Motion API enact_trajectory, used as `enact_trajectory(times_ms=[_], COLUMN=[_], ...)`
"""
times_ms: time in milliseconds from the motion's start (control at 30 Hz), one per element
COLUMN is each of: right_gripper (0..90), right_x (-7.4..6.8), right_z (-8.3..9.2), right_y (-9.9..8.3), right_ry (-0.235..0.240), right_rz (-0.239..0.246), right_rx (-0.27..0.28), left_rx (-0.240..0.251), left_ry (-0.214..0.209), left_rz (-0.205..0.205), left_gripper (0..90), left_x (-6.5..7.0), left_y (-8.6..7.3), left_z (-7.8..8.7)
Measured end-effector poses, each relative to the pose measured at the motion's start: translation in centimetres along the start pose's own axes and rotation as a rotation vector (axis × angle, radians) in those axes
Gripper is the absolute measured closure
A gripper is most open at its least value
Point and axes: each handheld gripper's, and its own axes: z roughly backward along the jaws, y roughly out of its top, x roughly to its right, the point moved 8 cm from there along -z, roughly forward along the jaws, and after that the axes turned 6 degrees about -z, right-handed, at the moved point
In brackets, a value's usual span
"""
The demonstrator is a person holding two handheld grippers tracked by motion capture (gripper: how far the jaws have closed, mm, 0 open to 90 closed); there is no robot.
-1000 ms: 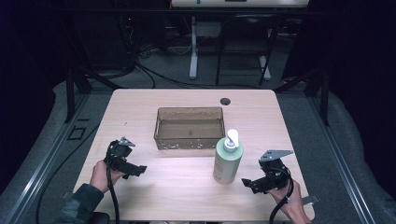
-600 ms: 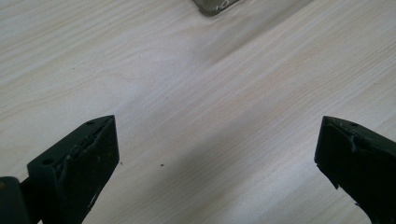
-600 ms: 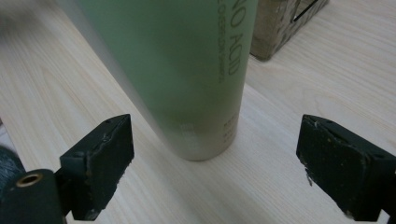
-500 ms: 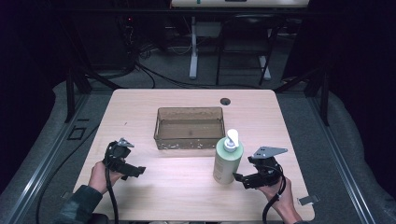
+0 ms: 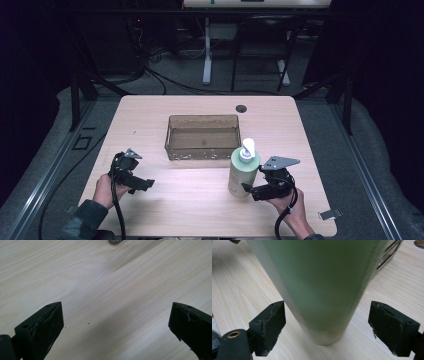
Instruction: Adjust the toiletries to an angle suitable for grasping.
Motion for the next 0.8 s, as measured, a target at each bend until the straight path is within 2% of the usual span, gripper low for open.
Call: enact_trajectory(times_ms=[467, 800], right_gripper=[14.1, 14.2], right_x=[-0.4, -0.3], right_z=[-1.0, -1.6], right_y=[0.5, 0.8], right_ry=[0.019, 0.068], right_rz=[0.023, 0.037], right_rx=[0.017, 0.022], left_rx=[-0.003, 0.005], left_ry=[0.003, -0.007], left_rz=[-0.002, -0.014], left_gripper=[0.2, 0.2], left_x=[-0.1, 0.1], left_y=[-0.4, -0.3], left_z=[0.2, 0.3])
